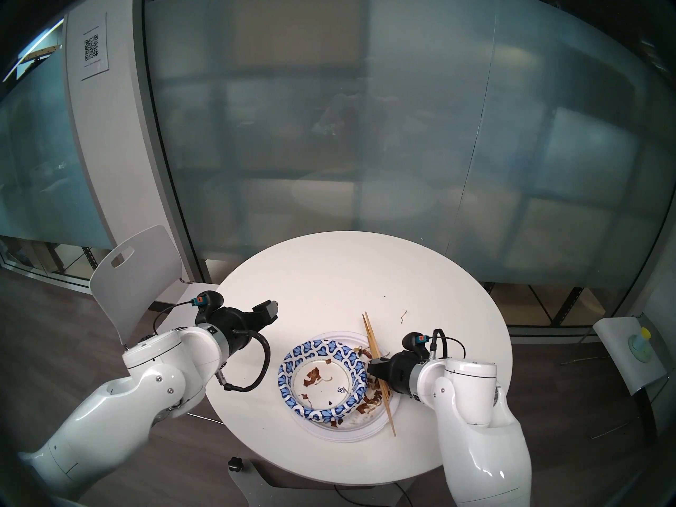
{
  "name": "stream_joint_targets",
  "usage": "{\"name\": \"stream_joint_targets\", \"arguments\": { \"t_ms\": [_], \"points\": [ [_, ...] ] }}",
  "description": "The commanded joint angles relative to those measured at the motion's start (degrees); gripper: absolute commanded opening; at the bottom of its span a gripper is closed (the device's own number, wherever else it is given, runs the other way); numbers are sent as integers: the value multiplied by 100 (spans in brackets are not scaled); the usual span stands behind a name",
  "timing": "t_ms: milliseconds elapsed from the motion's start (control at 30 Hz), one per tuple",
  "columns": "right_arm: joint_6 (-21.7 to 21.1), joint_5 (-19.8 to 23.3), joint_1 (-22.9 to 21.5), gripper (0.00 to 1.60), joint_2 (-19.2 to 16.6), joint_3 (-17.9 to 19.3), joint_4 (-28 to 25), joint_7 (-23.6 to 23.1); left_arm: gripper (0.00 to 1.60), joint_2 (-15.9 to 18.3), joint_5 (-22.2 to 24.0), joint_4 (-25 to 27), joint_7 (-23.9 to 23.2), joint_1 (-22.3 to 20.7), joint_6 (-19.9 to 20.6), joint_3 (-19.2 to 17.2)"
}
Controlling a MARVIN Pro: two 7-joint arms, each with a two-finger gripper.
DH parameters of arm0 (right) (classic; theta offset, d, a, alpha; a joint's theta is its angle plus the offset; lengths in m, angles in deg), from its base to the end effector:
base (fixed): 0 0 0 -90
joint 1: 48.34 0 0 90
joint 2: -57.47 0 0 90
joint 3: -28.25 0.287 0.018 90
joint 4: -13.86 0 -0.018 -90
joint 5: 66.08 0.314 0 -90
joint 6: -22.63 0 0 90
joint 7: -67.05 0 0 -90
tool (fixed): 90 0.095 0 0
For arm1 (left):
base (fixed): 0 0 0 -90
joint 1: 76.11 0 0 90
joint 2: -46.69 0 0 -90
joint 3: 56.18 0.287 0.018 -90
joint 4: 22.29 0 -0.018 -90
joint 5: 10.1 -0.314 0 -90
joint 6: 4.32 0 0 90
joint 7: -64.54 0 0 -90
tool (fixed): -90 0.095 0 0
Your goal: Stack the plates into one stack
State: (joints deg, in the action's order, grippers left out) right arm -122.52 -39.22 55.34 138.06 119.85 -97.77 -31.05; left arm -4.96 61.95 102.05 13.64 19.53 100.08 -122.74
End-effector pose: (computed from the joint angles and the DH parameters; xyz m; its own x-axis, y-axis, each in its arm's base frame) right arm 0.3255 -0.0016 -0.3153 0.7432 -0.1435 0.6535 0.1672 -0.9059 -0.3890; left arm 0.3292 -0.0339 -0.2339 0.4790 0.4115 0.7754 -0.0026 -0.8827 0.4700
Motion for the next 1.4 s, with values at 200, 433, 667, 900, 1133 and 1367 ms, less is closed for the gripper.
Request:
{"name": "stream_joint_targets", "arguments": {
  "t_ms": [200,433,667,900,1133,1367],
  "points": [
    [15,219,-210,64,-126,-145,-175,26,160,-14,-1,110,9,-34,-12,-23],
    [15,313,-194,67,-203,-236,-186,123,160,-15,0,111,10,-34,-12,-23],
    [15,387,-162,70,-398,-357,-194,262,160,-15,0,111,10,-33,-12,-23],
    [15,274,-171,73,-750,-650,-194,348,160,-14,0,111,10,-34,-12,-23],
    [15,242,-201,76,-897,-770,-200,409,160,-14,0,111,10,-34,-12,-23],
    [15,191,-258,77,-950,-826,-117,418,160,-14,0,112,11,-33,-12,-23]
  ]
}}
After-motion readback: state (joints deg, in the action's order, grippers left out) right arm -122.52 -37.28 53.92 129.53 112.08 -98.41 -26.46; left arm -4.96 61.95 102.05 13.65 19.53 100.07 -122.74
